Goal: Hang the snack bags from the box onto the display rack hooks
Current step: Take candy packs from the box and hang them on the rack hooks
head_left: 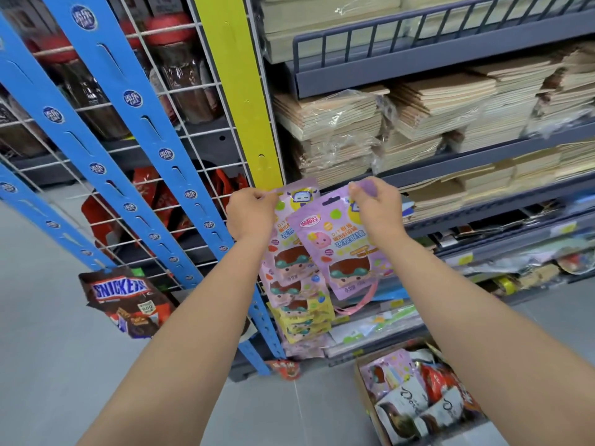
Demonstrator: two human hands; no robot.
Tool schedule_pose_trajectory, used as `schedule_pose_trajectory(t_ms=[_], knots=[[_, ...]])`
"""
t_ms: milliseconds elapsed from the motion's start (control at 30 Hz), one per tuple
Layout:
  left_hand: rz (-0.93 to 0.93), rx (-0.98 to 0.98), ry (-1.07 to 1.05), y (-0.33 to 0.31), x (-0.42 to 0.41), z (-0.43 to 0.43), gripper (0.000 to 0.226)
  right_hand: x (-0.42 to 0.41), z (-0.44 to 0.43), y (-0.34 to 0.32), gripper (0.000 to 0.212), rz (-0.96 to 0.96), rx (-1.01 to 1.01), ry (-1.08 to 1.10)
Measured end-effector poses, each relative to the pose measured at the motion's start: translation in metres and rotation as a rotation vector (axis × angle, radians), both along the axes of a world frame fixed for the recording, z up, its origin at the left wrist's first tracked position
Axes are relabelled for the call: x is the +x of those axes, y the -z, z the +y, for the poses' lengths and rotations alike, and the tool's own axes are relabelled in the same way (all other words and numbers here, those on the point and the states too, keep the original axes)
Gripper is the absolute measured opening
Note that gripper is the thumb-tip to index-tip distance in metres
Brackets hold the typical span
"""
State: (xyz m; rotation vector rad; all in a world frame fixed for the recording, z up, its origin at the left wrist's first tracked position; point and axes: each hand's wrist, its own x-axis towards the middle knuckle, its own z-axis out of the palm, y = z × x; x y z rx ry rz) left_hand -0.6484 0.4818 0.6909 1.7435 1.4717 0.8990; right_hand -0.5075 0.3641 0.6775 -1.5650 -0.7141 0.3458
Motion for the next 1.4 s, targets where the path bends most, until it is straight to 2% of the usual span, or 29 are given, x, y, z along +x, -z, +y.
schedule_pose_trajectory(t_ms=[100,167,267,433,500,600,700,800,867,967,1033,1167,1233,1333,1400], knots=[[-0.096,-0.261,-0.059,-0.014,-0.001,0.004,0.041,-0.002,0.005,0.002,0.031,-0.007,-0.017,-0.034],[-0.131,-0.359,-0.078,-0.022,-0.001,0.001,0.038,-0.004,0.007,0.003,0.033,-0.011,-0.020,-0.051],[-0.180,-0.407,-0.087,-0.023,0.000,-0.002,0.033,-0.009,0.007,0.004,0.035,-0.007,-0.033,-0.071],[-0.143,-0.370,-0.064,-0.021,-0.002,-0.006,0.032,-0.014,0.009,0.009,0.033,0.012,-0.050,-0.077],[-0.022,-0.268,-0.026,-0.016,-0.003,-0.006,0.033,-0.015,0.010,0.011,0.032,0.018,-0.062,-0.075],[0.361,0.022,0.071,0.002,-0.009,-0.008,0.042,-0.016,0.010,0.013,0.028,0.015,-0.083,-0.076],[0.499,0.290,0.053,0.017,-0.022,-0.008,0.050,-0.018,0.009,0.013,0.028,-0.001,-0.115,-0.073],[0.360,0.449,0.079,0.012,-0.036,-0.002,0.032,-0.019,0.009,0.010,0.027,0.002,-0.106,-0.083],[0.253,0.504,0.228,0.004,-0.040,0.001,0.027,-0.020,0.010,0.004,0.029,-0.006,-0.091,-0.090],[0.284,0.508,0.515,-0.013,-0.038,-0.005,0.025,-0.025,0.013,-0.009,0.025,-0.007,-0.067,-0.099],[0.310,0.447,0.612,-0.018,-0.033,-0.005,0.032,-0.028,0.017,-0.015,0.026,0.014,-0.039,-0.101],[0.145,0.339,0.501,-0.028,-0.030,-0.007,0.012,-0.036,0.023,-0.022,0.029,0.065,-0.013,-0.114],[0.119,0.323,0.420,-0.035,-0.032,-0.006,0.006,-0.039,0.025,-0.026,0.028,0.106,-0.011,-0.139],[0.152,0.420,0.283,-0.045,-0.037,-0.006,0.008,-0.040,0.029,-0.034,0.028,0.132,-0.025,-0.183],[0.169,0.517,0.207,-0.050,-0.039,-0.006,0.009,-0.041,0.032,-0.039,0.012,0.138,-0.043,-0.209]])
